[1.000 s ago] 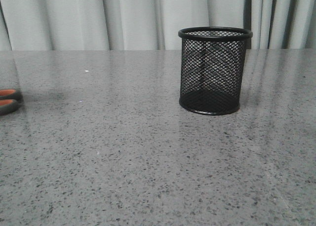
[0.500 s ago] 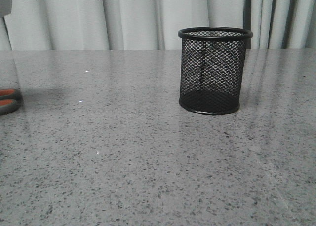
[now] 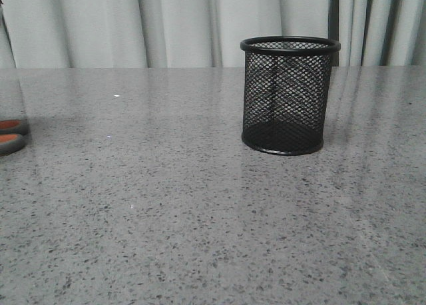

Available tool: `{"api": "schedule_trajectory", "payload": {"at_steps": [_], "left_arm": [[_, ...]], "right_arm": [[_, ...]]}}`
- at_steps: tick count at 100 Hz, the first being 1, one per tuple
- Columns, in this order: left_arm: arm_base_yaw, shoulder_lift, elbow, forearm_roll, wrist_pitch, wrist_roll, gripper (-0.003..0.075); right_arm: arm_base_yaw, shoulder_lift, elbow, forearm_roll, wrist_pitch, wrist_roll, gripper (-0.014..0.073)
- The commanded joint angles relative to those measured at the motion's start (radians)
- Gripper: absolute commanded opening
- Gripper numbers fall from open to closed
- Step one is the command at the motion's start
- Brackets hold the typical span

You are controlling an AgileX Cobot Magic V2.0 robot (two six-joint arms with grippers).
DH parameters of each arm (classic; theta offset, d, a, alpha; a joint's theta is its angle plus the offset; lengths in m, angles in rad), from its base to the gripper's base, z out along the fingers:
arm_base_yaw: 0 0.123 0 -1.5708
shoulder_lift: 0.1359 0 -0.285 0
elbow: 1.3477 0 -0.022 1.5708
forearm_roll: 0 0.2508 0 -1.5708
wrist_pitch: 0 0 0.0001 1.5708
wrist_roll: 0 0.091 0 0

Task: Put scissors into bucket

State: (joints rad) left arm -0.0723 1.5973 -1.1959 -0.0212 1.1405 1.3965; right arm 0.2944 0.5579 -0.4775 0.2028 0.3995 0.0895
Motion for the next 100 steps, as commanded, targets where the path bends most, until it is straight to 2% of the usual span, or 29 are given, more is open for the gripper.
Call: {"api": "schedule_trajectory", "payload": {"at_steps": [1, 30, 38, 55, 69, 85, 100], "left_arm": [[0.001, -0.019, -0.028, -0.047, -0.013, -0.001, 0.0372], [0.001, 0.013, -0.028, -0.093, -0.012, -0.003, 0.0360], [0.001, 0.013, -0.028, -0.136, -0.001, -0.003, 0.0312], [0.001, 0.004, -0.028, -0.140, 0.006, -0.015, 0.0161], [0.001, -0.027, -0.028, -0.167, -0.001, -0.047, 0.0092], [-0.005, -0.113, -0.028, -0.206, -0.093, -0.080, 0.0081], [-0.079, -0.234, -0.028, -0.208, -0.157, -0.094, 0.0081]], "right_arm": [[0.002, 0.007, -0.025, -0.011, -0.071, -0.006, 0.0426], [0.002, 0.007, -0.025, -0.011, -0.060, -0.006, 0.0426], [0.002, 0.007, -0.025, -0.009, -0.054, -0.006, 0.0426], [0.002, 0.007, -0.025, -0.003, -0.043, -0.006, 0.0426], [0.002, 0.007, -0.025, -0.001, -0.037, -0.006, 0.0426], [0.002, 0.007, -0.025, 0.011, -0.018, -0.006, 0.0426], [0.028, 0.007, -0.031, 0.082, -0.002, -0.009, 0.0426]]}}
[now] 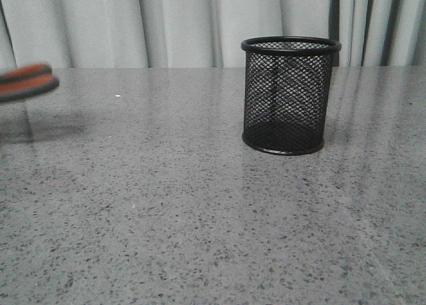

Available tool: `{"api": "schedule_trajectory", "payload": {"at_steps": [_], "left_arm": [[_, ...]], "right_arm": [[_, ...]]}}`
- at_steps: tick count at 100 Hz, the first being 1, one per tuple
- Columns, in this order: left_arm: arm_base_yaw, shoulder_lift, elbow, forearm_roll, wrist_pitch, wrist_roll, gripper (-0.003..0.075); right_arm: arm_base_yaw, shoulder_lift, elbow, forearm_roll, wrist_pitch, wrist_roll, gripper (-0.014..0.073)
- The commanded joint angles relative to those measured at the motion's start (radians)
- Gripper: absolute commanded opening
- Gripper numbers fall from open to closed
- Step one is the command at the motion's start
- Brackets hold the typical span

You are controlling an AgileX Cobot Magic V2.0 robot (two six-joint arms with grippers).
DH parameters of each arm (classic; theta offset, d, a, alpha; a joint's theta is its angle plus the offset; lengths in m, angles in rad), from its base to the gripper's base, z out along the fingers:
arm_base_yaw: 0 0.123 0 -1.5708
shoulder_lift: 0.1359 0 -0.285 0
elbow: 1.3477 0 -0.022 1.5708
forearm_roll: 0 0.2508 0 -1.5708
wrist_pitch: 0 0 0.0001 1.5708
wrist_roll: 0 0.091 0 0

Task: Put scissors into bucket

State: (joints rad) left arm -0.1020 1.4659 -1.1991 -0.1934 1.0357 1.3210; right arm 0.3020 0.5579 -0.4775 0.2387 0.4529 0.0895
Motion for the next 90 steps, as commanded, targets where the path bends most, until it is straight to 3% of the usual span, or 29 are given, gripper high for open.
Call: {"api": "schedule_trajectory", "payload": {"at_steps": [1, 20, 47, 70, 90], "left_arm": [[-0.061, -0.114, -0.024, -0.036, -0.058, -0.018, 0.0081], [-0.266, -0.255, -0.024, -0.036, -0.111, -0.018, 0.0081], [-0.548, -0.365, -0.024, -0.036, -0.228, -0.018, 0.0081], [-0.650, -0.366, -0.024, -0.036, -0.238, -0.018, 0.0081], [-0.667, -0.366, -0.024, -0.041, -0.243, -0.018, 0.0081]], "right_arm": [[0.027, 0.007, -0.035, 0.057, -0.058, -0.018, 0.0426], [0.161, 0.023, -0.121, 0.250, -0.093, -0.201, 0.0426], [0.365, 0.193, -0.319, 0.381, -0.124, -0.206, 0.0444], [0.411, 0.346, -0.444, 0.408, -0.122, -0.206, 0.0449], [0.411, 0.450, -0.478, 0.437, -0.105, -0.206, 0.0449]]}}
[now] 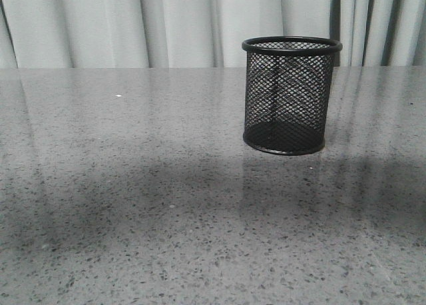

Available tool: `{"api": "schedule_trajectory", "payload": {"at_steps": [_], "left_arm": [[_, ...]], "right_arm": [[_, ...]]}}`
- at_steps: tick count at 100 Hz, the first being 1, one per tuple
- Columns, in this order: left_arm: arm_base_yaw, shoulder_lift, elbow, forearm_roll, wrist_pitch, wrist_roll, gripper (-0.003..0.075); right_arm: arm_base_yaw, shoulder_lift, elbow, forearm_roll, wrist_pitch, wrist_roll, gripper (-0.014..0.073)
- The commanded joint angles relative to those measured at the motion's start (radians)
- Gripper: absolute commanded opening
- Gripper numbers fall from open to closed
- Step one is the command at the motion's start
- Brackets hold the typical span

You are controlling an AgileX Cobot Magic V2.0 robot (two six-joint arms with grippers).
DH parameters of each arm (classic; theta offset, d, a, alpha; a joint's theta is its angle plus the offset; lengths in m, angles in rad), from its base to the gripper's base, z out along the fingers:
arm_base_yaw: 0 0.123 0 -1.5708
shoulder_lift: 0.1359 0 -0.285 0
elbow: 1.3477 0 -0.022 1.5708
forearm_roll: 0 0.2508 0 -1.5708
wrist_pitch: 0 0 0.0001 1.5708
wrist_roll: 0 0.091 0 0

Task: Put scissors into bucket

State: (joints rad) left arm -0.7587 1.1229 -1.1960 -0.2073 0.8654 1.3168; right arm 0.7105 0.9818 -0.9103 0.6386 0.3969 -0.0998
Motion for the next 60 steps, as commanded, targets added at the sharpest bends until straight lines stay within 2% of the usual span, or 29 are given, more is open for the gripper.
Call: {"api": "schedule_trajectory", "payload": {"at_steps": [1, 14, 20, 28, 37, 49, 60], "left_arm": [[-0.011, -0.023, -0.028, -0.029, -0.073, -0.014, 0.0081], [-0.011, -0.023, -0.028, -0.041, -0.073, -0.014, 0.0081], [-0.011, -0.023, -0.028, -0.050, -0.073, -0.014, 0.0081], [-0.011, -0.023, -0.028, -0.066, -0.073, -0.014, 0.0081], [-0.011, -0.023, -0.028, -0.112, -0.082, -0.014, 0.0084], [-0.011, -0.023, -0.028, -0.221, -0.104, -0.048, 0.0094], [-0.011, -0.027, -0.028, -0.330, -0.144, -0.066, 0.0206]], "right_arm": [[0.003, 0.032, -0.049, 0.042, -0.048, -0.016, 0.0449], [0.003, 0.074, -0.053, 0.082, -0.071, -0.016, 0.0447], [0.003, 0.086, -0.053, 0.082, -0.076, -0.016, 0.0411], [0.003, 0.096, -0.053, 0.089, -0.069, -0.016, 0.0246], [0.003, 0.100, -0.053, 0.091, -0.052, -0.037, -0.0073], [0.003, 0.100, -0.053, 0.097, -0.031, -0.052, -0.0065], [0.003, 0.100, -0.053, 0.097, -0.017, -0.052, -0.0065]]}}
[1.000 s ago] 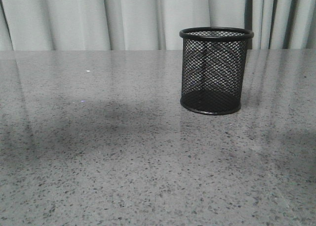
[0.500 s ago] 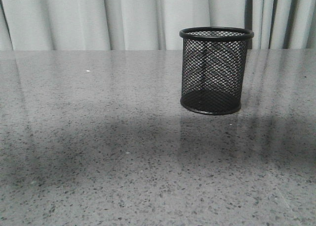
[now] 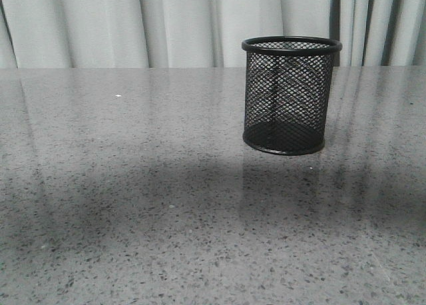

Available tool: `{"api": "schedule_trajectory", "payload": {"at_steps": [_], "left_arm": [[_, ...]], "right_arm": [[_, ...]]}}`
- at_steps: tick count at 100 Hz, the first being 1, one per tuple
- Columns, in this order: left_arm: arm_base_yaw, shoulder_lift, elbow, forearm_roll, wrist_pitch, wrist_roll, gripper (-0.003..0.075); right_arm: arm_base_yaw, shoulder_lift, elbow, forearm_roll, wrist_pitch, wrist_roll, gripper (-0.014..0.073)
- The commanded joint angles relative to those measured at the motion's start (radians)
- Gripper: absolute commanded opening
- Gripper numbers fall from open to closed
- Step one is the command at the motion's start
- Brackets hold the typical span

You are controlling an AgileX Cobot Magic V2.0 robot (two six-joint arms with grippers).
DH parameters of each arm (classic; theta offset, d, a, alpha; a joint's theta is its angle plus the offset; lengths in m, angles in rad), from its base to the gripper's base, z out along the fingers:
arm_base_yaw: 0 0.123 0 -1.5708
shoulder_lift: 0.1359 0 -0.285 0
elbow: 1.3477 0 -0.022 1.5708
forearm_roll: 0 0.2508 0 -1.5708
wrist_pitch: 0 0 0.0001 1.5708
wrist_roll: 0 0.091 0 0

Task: Put scissors into bucket

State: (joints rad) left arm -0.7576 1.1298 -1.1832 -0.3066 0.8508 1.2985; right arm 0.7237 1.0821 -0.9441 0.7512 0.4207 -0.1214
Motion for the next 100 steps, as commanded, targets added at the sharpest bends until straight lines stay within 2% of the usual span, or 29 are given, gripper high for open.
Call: {"api": "schedule_trajectory", "payload": {"at_steps": [1, 7, 14, 27, 35, 46, 55, 69, 72, 84, 100], "left_arm": [[-0.012, -0.036, -0.040, -0.245, -0.133, -0.048, 0.0226], [-0.012, -0.054, -0.040, -0.305, -0.176, -0.048, 0.0306], [-0.012, -0.081, -0.040, -0.361, -0.216, -0.048, 0.0339], [-0.012, -0.172, -0.042, -0.427, -0.233, -0.048, 0.0283], [-0.012, -0.247, -0.042, -0.427, -0.231, -0.052, 0.0180], [-0.012, -0.347, -0.040, -0.405, -0.230, -0.108, -0.0020], [-0.012, -0.425, -0.040, -0.347, -0.227, -0.203, -0.0021], [-0.012, -0.509, -0.038, -0.165, -0.169, -0.366, -0.0021], [-0.012, -0.520, -0.037, -0.115, -0.151, -0.396, -0.0021], [-0.012, -0.551, -0.028, 0.019, -0.062, -0.482, -0.0021], [-0.012, -0.556, -0.028, 0.038, 0.040, -0.503, -0.0021]], "right_arm": [[-0.010, -0.001, -0.019, -0.016, -0.040, -0.030, -0.0065], [-0.010, -0.001, -0.019, -0.020, -0.040, -0.030, -0.0064], [-0.010, -0.001, -0.019, -0.042, -0.051, -0.030, -0.0064], [-0.045, -0.001, -0.070, -0.097, 0.008, -0.030, -0.0064], [-0.091, -0.001, -0.162, -0.126, 0.103, -0.030, -0.0064], [-0.158, -0.001, -0.344, -0.223, 0.300, -0.030, -0.0064], [-0.220, 0.022, -0.501, -0.295, 0.517, -0.028, -0.0064], [-0.291, 0.111, -0.756, -0.391, 0.904, 0.009, -0.0064], [-0.293, 0.122, -0.784, -0.405, 0.895, 0.057, -0.0064], [-0.293, 0.126, -0.828, -0.473, 0.895, 0.088, -0.0064], [-0.293, 0.082, -0.756, -0.571, 0.898, 0.121, -0.0064]]}}
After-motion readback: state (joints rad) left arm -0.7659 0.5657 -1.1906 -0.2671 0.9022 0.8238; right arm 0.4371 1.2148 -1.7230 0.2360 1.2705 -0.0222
